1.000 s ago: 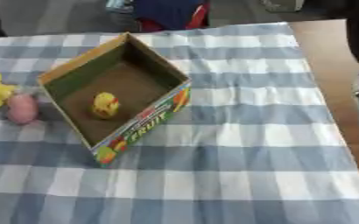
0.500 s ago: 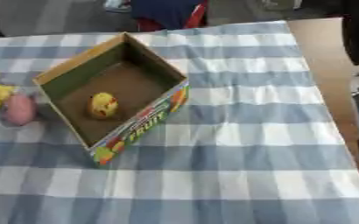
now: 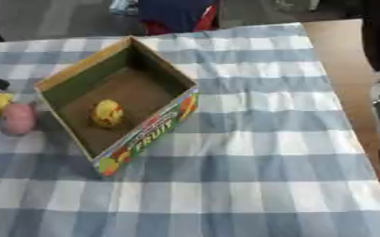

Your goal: Pick up objects on the table and place them in the box.

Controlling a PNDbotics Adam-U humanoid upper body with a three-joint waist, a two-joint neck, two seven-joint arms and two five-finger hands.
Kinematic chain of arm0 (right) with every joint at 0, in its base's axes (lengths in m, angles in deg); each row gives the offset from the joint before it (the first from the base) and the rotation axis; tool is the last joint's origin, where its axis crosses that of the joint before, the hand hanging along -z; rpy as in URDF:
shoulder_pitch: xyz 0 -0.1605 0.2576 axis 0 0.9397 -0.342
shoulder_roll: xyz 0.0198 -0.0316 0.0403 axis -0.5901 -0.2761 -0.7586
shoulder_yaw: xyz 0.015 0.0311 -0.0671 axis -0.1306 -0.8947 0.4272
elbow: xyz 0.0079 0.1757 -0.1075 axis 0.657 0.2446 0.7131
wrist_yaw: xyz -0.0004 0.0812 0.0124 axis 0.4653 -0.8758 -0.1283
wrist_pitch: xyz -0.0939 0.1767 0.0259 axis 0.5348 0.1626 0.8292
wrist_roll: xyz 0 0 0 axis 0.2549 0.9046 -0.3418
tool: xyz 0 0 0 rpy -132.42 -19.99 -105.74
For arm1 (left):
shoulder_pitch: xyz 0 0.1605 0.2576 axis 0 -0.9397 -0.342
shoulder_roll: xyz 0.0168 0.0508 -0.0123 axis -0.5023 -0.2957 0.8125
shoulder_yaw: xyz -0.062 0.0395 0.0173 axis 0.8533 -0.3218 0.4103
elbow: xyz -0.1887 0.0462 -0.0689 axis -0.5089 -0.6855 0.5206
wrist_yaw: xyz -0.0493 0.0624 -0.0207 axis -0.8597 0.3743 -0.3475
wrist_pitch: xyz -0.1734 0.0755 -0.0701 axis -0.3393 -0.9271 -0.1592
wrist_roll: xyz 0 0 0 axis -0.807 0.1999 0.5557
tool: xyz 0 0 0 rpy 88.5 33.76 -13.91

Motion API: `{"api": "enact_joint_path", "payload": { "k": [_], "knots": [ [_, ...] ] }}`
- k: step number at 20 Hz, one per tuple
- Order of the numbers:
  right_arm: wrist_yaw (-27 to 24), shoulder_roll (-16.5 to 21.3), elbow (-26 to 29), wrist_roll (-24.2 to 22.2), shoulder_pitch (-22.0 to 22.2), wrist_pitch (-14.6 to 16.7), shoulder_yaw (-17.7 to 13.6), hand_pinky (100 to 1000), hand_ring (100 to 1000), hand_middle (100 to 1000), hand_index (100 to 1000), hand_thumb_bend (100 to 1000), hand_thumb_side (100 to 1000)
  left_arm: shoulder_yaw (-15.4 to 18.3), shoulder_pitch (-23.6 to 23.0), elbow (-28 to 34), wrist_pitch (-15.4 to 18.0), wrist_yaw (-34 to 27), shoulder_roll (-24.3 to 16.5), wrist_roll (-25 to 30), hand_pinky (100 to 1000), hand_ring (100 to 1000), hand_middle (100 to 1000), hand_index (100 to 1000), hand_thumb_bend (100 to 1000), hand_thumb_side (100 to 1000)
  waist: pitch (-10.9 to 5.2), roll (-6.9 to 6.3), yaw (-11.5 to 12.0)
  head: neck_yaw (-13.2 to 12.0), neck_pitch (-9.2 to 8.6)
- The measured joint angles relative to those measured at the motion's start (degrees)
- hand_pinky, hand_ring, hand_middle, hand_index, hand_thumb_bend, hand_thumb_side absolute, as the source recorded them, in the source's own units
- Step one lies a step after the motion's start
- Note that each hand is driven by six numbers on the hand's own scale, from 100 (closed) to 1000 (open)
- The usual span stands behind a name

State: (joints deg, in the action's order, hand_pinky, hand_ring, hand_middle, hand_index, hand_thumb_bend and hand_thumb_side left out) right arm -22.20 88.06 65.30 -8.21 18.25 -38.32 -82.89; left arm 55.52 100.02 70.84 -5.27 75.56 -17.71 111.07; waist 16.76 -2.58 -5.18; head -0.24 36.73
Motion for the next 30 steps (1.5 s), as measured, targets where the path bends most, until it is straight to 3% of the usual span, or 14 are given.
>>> {"api": "enact_joint_path", "payload": {
  "k": [8,12,16,24,30],
  "knots": [
    [0.0,-0.43,0.0,-0.14,-0.05,-0.15,0.0,679,710,660,859,100,920,-0.74,0.9,-0.35,-0.78,1.38,1.27,0.78,500,800,791,919,571,205,0.23,-0.09,-0.31,-0.19,-0.04],
    [0.0,-0.43,0.0,-0.15,-0.05,-0.15,0.0,680,710,658,859,100,923,-1.05,1.26,-0.71,-0.91,1.91,1.75,0.91,471,782,767,894,494,166,0.35,-0.14,-0.41,-0.2,-0.05],
    [0.0,-0.43,0.0,-0.28,-0.05,-0.28,0.0,680,711,657,859,100,925,-1.05,1.3,-0.71,-0.89,3.42,2.04,0.89,435,749,705,829,416,169,0.5,-0.22,-0.43,-0.2,-0.1],
    [0.0,-0.43,0.0,-0.39,0.02,-0.45,-0.02,681,711,655,858,100,929,-1.04,1.3,-0.7,0.43,6.63,2.23,-0.43,364,683,616,693,369,147,0.6,-0.42,-0.45,-0.18,-0.49],
    [-0.01,-0.45,0.0,-0.44,0.07,-0.57,-0.03,682,712,655,859,100,932,-1.03,1.54,-0.67,1.55,8.57,2.74,-1.59,284,600,484,568,287,110,0.72,-0.35,-0.54,-0.18,-0.53]
  ]
}}
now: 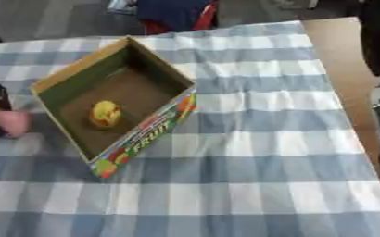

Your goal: Pick up objects on the table and place them in the box.

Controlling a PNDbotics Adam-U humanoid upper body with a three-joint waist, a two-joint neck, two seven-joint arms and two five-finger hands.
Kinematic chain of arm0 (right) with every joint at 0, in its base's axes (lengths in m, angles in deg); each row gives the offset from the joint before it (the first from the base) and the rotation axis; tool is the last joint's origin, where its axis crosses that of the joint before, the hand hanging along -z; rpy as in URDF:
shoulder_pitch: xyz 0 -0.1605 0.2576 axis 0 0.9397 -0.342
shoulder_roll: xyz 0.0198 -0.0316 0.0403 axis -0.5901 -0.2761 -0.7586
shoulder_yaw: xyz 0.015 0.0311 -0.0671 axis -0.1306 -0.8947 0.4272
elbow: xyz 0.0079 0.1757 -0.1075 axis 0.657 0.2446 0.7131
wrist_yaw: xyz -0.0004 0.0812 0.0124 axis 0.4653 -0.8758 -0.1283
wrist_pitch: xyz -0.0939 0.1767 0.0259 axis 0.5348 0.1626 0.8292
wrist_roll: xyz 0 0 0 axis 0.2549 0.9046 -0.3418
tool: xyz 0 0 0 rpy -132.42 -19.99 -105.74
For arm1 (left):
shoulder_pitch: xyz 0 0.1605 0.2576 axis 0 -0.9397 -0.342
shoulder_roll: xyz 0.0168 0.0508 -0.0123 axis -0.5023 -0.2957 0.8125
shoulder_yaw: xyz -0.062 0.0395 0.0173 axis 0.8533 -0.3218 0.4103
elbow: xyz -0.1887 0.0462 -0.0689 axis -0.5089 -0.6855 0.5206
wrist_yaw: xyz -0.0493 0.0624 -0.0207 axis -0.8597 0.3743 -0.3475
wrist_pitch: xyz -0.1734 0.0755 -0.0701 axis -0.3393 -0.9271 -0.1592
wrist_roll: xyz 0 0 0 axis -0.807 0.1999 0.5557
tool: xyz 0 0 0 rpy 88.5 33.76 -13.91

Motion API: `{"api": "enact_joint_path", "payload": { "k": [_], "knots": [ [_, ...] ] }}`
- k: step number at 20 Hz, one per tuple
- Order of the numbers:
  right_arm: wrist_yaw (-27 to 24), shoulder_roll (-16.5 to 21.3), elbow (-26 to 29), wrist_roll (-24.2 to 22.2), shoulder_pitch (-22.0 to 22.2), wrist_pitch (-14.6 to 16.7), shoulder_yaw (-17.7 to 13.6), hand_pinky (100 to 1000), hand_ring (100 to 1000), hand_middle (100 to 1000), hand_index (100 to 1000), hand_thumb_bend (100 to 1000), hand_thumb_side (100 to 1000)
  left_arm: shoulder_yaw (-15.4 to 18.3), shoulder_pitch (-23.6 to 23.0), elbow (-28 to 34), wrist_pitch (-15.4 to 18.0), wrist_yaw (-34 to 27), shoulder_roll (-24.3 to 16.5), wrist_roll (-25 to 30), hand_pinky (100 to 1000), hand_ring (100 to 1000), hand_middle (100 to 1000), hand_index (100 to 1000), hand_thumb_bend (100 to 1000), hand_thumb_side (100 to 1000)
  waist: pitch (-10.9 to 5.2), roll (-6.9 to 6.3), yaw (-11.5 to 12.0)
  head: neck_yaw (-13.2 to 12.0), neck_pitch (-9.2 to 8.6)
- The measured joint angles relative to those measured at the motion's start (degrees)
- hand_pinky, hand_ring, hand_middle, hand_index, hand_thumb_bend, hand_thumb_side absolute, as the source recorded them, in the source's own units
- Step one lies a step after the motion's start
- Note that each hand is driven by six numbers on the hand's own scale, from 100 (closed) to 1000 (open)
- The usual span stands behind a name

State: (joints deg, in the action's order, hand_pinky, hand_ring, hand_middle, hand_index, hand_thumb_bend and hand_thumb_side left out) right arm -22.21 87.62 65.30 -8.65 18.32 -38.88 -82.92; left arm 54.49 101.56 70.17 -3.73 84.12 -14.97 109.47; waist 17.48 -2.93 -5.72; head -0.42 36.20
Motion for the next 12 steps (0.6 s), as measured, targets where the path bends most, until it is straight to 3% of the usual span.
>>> {"api": "enact_joint_path", "payload": {
  "k": [4,12],
  "knots": [
    [-0.01,-0.04,0.0,-0.01,0.0,-0.01,-0.01,682,712,654,858,100,932,0.01,0.11,0.19,-0.33,1.47,0.23,-2.13,246,567,439,521,177,100,0.0,0.07,-0.01,-0.01,-0.01],
    [-0.01,-0.06,0.0,0.02,0.07,-0.03,-0.23,682,713,654,859,100,931,1.5,1.1,4.09,-3.21,2.22,0.43,-6.28,220,546,415,502,108,100,-0.02,0.06,0.17,0.04,-0.02]
  ]
}}
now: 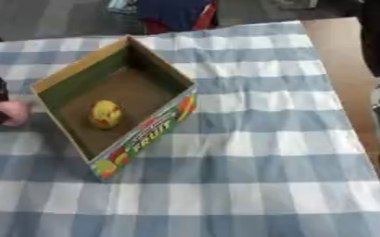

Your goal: Pick up objects on the table and place them in the box.

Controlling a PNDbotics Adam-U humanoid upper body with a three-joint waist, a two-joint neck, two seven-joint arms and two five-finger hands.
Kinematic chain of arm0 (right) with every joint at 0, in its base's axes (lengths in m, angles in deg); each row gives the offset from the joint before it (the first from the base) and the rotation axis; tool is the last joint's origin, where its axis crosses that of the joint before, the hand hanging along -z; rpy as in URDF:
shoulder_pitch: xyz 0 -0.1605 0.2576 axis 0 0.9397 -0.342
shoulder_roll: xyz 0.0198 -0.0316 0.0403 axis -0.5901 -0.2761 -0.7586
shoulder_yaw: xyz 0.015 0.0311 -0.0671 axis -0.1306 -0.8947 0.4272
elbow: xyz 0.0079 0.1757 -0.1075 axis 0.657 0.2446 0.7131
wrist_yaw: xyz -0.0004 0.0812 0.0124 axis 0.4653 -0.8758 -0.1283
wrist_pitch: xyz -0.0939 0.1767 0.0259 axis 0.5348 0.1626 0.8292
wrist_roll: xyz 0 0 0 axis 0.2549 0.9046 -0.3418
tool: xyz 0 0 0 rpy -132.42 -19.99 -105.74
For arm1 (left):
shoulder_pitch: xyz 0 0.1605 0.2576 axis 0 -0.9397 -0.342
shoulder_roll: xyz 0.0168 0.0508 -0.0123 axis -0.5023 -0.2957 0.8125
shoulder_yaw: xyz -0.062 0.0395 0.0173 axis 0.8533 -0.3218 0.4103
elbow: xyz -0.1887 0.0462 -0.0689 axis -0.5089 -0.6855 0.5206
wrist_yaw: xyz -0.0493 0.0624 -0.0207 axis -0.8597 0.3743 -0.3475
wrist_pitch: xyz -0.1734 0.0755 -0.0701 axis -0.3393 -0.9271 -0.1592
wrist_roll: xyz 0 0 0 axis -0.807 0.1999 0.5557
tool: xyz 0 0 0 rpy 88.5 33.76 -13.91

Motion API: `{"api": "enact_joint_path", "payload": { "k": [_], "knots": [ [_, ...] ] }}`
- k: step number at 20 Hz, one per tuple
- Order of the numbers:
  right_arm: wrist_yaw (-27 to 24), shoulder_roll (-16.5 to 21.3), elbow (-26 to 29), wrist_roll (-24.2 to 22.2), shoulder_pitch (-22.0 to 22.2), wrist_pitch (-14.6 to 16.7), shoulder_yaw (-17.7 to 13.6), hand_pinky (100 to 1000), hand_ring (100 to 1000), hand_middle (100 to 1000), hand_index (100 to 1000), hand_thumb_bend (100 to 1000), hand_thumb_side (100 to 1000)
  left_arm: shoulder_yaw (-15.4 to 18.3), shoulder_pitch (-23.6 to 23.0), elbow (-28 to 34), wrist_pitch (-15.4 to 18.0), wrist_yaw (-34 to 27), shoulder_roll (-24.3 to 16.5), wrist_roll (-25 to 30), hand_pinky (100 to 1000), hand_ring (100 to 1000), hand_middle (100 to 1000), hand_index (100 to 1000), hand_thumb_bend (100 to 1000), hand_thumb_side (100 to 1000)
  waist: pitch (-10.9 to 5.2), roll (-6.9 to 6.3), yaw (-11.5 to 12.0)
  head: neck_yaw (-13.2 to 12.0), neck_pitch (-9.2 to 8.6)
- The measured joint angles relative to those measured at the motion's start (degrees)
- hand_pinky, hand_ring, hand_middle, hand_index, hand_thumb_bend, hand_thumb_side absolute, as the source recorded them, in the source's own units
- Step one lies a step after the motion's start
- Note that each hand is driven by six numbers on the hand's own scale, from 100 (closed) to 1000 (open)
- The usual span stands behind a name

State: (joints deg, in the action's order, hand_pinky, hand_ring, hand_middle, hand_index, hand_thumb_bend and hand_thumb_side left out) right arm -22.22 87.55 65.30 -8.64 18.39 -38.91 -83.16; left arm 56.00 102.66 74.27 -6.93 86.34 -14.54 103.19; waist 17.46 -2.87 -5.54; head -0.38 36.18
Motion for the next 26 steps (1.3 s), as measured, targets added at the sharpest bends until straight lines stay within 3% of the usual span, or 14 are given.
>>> {"api": "enact_joint_path", "payload": {
  "k": [6,13,21,26],
  "knots": [
    [-0.01,0.0,0.0,0.04,0.14,0.01,-0.09,682,713,654,859,100,931,2.1,2.08,4.79,-2.61,1.39,-0.03,-2.65,221,545,414,485,100,105,-0.14,-0.22,0.05,0.03,0.0],
    [-0.12,-0.51,0.0,0.11,-0.21,0.06,-0.09,682,714,654,859,100,932,3.55,7.67,7.56,-5.96,8.06,1.02,-7.46,206,547,391,476,100,138,-0.15,-0.19,-0.76,-0.3,-0.02],
    [-1.26,-3.15,0.0,0.11,-3.43,0.1,0.37,680,715,657,859,100,926,3.89,14.52,5.81,-7.56,14.02,7.15,-15.79,188,538,373,455,100,131,0.62,-0.05,-3.07,-2.25,-0.55],
    [-1.91,-4.66,0.0,0.09,-4.54,0.15,0.69,679,717,658,858,100,926,3.83,15.95,5.23,-8.03,17.53,12.59,-19.31,172,528,361,444,100,121,0.92,0.41,-3.55,-3.06,-0.51]
  ]
}}
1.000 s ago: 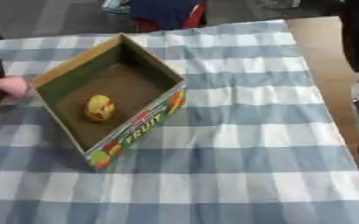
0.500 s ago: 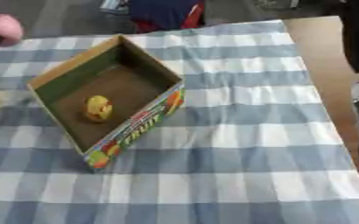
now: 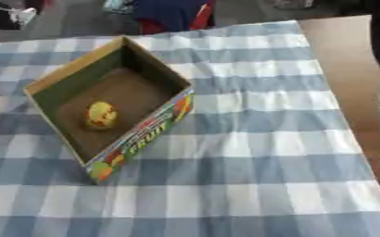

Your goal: Pick up objects on the table and place them in the box.

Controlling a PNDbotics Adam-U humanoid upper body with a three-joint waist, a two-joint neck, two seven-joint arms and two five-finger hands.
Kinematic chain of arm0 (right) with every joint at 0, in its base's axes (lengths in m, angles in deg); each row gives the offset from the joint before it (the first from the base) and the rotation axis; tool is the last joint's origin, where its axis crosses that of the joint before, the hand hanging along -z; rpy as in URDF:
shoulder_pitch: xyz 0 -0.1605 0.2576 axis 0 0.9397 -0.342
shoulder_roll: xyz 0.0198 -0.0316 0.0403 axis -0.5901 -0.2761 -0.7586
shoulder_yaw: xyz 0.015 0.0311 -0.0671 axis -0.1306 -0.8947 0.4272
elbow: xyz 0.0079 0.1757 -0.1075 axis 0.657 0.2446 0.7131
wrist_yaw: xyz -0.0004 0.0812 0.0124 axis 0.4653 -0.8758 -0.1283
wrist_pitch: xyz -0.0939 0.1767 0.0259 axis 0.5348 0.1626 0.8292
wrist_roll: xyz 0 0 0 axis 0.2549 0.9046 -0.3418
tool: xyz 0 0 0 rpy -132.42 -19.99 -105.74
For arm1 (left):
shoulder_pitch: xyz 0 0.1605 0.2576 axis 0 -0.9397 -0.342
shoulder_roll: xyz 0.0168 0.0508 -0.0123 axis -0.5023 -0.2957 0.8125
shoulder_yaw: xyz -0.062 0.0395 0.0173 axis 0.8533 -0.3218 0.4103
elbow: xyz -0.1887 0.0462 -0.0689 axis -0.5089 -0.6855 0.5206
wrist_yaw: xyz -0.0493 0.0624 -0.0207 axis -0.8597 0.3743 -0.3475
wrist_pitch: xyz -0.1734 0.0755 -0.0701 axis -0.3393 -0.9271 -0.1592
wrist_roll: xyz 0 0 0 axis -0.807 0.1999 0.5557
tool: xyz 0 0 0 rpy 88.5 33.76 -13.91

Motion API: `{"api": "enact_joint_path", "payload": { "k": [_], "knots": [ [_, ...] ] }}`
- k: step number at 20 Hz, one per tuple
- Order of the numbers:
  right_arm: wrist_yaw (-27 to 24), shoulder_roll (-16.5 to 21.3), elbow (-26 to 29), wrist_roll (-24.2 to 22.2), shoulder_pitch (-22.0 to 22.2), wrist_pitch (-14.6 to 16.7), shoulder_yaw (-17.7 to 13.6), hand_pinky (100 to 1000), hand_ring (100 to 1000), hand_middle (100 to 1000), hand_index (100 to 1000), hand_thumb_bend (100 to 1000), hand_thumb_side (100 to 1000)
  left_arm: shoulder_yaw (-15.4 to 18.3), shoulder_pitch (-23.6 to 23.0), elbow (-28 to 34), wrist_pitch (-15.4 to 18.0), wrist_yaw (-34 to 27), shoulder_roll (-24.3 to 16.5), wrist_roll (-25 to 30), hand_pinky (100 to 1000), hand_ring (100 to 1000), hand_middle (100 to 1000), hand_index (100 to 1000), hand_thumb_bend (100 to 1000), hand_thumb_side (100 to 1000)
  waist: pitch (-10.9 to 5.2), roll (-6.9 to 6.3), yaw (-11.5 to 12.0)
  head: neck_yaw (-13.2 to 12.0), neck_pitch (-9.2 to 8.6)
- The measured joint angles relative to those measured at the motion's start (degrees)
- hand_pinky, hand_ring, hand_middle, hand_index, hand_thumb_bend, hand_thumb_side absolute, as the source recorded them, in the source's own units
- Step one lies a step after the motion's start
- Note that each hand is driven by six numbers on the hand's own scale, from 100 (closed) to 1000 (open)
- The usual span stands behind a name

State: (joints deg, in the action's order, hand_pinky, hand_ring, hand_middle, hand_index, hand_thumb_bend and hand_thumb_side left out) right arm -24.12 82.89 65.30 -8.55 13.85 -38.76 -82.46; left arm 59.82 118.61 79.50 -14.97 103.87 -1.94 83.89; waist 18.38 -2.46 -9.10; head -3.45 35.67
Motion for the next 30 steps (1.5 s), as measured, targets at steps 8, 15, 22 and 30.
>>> {"api": "enact_joint_path", "payload": {
  "k": [8,15,22,30],
  "knots": [
    [-0.64,-1.13,0.0,-0.07,-0.76,0.13,0.29,680,717,657,858,100,930,-1.09,-0.03,-0.21,0.47,3.0,7.13,-1.33,161,521,357,440,100,119,0.38,0.08,-0.39,-0.61,0.06],
    [-0.71,-1.36,0.0,-0.08,-0.81,0.08,0.29,680,717,656,858,100,932,-3.77,-0.89,-0.19,3.29,3.58,9.17,0.1,171,531,371,454,100,128,0.64,-0.09,-0.38,-0.49,0.06],
    [-0.71,-1.37,0.0,0.03,-0.53,-0.04,0.27,681,717,656,857,100,933,-5.54,-2.24,-1.3,7.19,3.43,10.54,5.99,188,546,392,475,100,120,0.64,-0.09,-0.19,-0.26,0.07],
    [-0.71,-1.37,0.0,0.07,-0.28,-0.09,0.25,681,717,655,857,100,935,-6.75,-3.46,-3.79,10.44,2.68,11.22,15.16,227,580,430,565,172,199,0.63,-0.27,0.08,0.15,0.08]
  ]
}}
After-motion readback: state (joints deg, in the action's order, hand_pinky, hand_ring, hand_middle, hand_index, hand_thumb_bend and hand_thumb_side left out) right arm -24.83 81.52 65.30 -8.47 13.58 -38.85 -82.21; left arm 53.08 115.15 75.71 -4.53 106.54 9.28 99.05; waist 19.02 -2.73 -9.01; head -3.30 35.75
